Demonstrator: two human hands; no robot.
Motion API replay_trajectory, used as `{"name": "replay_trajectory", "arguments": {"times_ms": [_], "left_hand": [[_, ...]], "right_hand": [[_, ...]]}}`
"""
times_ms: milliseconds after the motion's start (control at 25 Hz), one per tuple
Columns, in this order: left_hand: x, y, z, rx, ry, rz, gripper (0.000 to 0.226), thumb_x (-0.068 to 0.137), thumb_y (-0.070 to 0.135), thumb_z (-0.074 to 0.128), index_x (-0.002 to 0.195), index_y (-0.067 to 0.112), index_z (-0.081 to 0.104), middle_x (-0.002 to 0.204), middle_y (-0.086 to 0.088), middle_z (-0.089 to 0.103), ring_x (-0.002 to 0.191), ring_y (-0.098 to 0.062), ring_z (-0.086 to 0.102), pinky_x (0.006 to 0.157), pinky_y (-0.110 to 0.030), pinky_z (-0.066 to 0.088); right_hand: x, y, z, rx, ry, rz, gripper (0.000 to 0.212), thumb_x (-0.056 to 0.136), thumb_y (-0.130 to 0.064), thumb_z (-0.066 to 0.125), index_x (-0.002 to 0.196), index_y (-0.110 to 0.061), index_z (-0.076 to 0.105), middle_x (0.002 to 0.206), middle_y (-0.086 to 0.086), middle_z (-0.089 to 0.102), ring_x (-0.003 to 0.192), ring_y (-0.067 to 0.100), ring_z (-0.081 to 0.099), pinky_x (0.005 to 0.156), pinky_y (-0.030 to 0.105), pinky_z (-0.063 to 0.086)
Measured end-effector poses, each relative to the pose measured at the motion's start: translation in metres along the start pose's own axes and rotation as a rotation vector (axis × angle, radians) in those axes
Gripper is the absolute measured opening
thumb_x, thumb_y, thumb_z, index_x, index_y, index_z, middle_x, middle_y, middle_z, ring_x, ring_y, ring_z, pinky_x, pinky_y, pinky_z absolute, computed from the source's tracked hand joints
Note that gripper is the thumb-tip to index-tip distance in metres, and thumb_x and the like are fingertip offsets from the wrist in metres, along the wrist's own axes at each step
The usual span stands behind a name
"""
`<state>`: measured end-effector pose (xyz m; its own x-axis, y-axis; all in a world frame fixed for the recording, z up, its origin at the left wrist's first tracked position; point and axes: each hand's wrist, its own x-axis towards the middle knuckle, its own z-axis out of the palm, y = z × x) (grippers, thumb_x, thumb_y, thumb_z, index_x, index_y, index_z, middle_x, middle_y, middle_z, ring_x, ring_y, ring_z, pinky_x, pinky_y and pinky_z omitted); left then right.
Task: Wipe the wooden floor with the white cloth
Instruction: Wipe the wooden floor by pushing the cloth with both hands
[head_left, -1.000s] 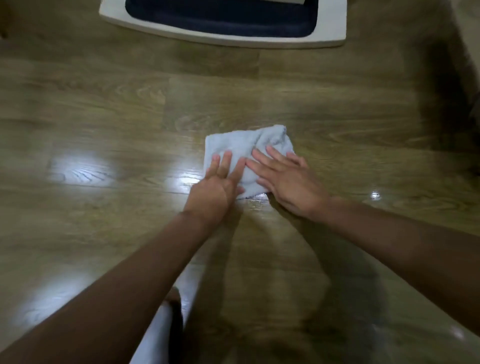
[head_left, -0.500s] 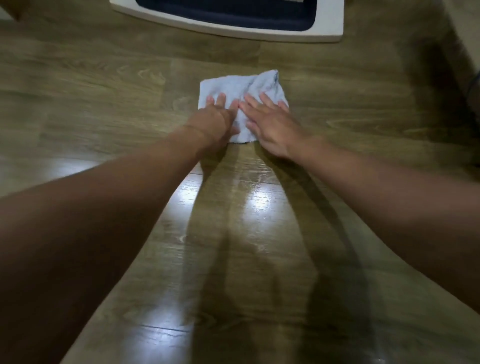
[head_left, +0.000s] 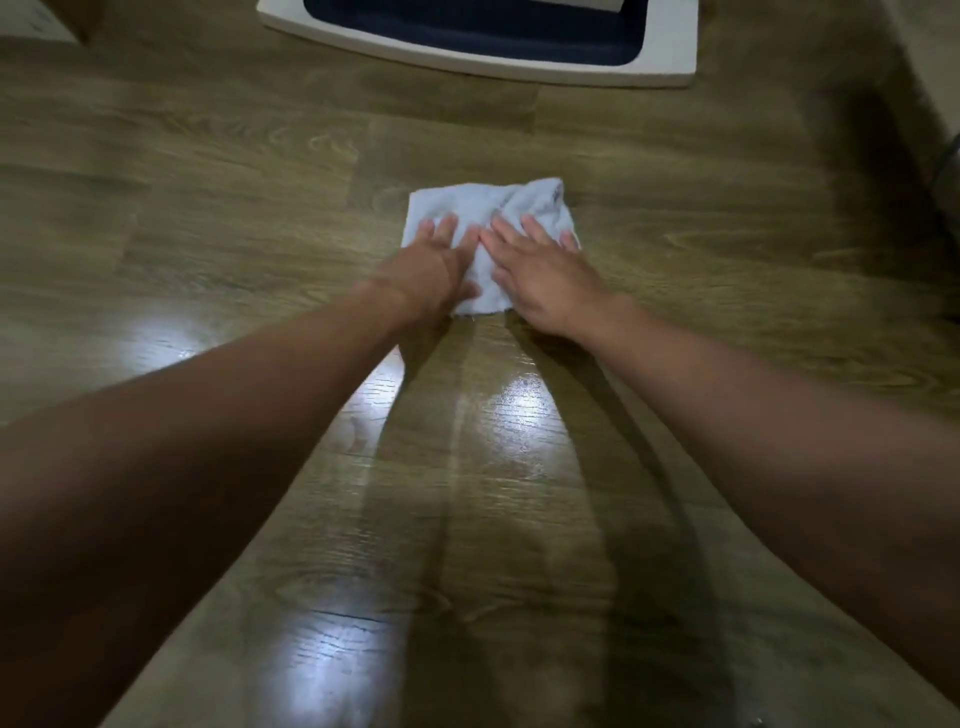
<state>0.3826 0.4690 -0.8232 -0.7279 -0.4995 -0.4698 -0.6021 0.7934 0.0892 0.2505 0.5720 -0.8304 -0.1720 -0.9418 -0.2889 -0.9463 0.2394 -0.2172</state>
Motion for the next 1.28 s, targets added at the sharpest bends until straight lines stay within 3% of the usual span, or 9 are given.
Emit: {"name": "replay_trajectory", "arguments": {"times_ms": [200, 360, 520, 640, 760, 840, 1000, 1120, 1280], "left_hand": [[-0.037, 0.016, 0.028, 0.021, 0.060, 0.058, 0.063, 0.102, 0.037, 0.031, 0.153, 0.020, -0.001, 0.159, -0.019, -0.002, 0.147, -0.037, 0.000, 0.117, -0.047, 0.021], [-0.110, 0.041, 0.071, -0.108, 0.139, 0.092, 0.062, 0.100, 0.046, 0.029, 0.152, 0.029, 0.001, 0.161, -0.006, -0.004, 0.148, -0.024, -0.002, 0.106, -0.036, 0.038], [-0.063, 0.011, 0.042, -0.107, 0.171, -0.007, 0.062, 0.101, 0.039, 0.032, 0.153, 0.020, 0.002, 0.161, -0.008, -0.004, 0.148, -0.027, -0.003, 0.116, -0.039, 0.022], [-0.018, -0.021, 0.002, -0.127, 0.066, -0.094, 0.064, 0.102, 0.035, 0.034, 0.153, 0.018, 0.001, 0.161, -0.010, -0.005, 0.147, -0.031, -0.004, 0.119, -0.044, 0.012], [-0.032, -0.017, 0.009, -0.075, 0.076, -0.098, 0.060, 0.103, 0.034, 0.030, 0.153, 0.020, 0.000, 0.160, -0.012, -0.006, 0.147, -0.033, -0.003, 0.118, -0.039, 0.011], [-0.073, -0.006, 0.039, -0.150, 0.188, -0.036, 0.057, 0.102, 0.036, 0.030, 0.153, 0.024, 0.007, 0.161, -0.010, 0.000, 0.148, -0.030, 0.003, 0.117, -0.035, 0.017], [-0.141, 0.007, 0.082, -0.187, 0.305, 0.037, 0.051, 0.098, 0.039, 0.038, 0.146, 0.019, 0.038, 0.152, -0.011, 0.034, 0.141, -0.030, 0.032, 0.101, -0.036, 0.048], [-0.109, -0.038, 0.071, -0.177, 0.329, -0.063, 0.052, 0.103, 0.034, 0.026, 0.152, 0.020, 0.016, 0.159, -0.007, 0.015, 0.148, -0.024, 0.010, 0.116, -0.036, 0.028], [-0.076, -0.086, 0.038, -0.136, 0.319, -0.265, 0.053, 0.103, 0.034, 0.023, 0.153, 0.020, 0.013, 0.160, -0.007, 0.011, 0.148, -0.024, 0.010, 0.116, -0.036, 0.021]], "right_hand": [[-0.054, 0.001, 0.020, 0.044, 0.099, -0.024, 0.048, 0.103, -0.033, 0.031, 0.150, -0.028, 0.024, 0.158, -0.007, 0.021, 0.147, 0.018, 0.013, 0.117, 0.048, 0.012], [-0.126, -0.026, 0.064, -0.084, 0.162, -0.041, 0.049, 0.100, -0.034, 0.024, 0.147, -0.022, 0.031, 0.153, -0.002, 0.035, 0.143, 0.024, 0.027, 0.114, 0.052, 0.020], [-0.046, -0.026, 0.036, -0.073, 0.093, -0.039, 0.053, 0.100, -0.036, 0.020, 0.152, -0.023, 0.016, 0.160, -0.004, 0.015, 0.148, 0.023, 0.010, 0.114, 0.054, 0.012], [0.019, -0.032, 0.013, 0.012, 0.057, 0.033, 0.054, 0.102, -0.035, 0.023, 0.153, -0.026, 0.008, 0.161, -0.008, 0.003, 0.148, 0.020, -0.001, 0.116, 0.053, 0.006], [-0.006, -0.038, 0.018, 0.074, 0.093, -0.006, 0.053, 0.103, -0.030, 0.028, 0.153, -0.027, 0.010, 0.161, -0.010, 0.005, 0.148, 0.017, -0.001, 0.118, 0.049, 0.005], [-0.057, -0.047, 0.039, 0.128, 0.158, -0.026, 0.050, 0.103, -0.028, 0.028, 0.152, -0.029, 0.016, 0.160, -0.012, 0.012, 0.148, 0.013, 0.000, 0.119, 0.045, 0.003], [-0.114, -0.073, 0.065, 0.158, 0.110, -0.017, 0.052, 0.101, -0.024, 0.026, 0.151, -0.033, 0.017, 0.159, -0.014, 0.013, 0.148, 0.011, -0.004, 0.118, 0.041, -0.002], [-0.039, -0.089, 0.038, 0.163, 0.014, -0.107, 0.051, 0.103, -0.026, 0.028, 0.152, -0.029, 0.016, 0.160, -0.010, 0.009, 0.148, 0.019, -0.002, 0.116, 0.046, 0.000], [0.052, -0.091, -0.002, 0.076, -0.110, -0.248, 0.049, 0.104, -0.034, 0.025, 0.152, -0.029, 0.016, 0.161, -0.008, 0.006, 0.148, 0.019, 0.001, 0.116, 0.048, 0.005]]}}
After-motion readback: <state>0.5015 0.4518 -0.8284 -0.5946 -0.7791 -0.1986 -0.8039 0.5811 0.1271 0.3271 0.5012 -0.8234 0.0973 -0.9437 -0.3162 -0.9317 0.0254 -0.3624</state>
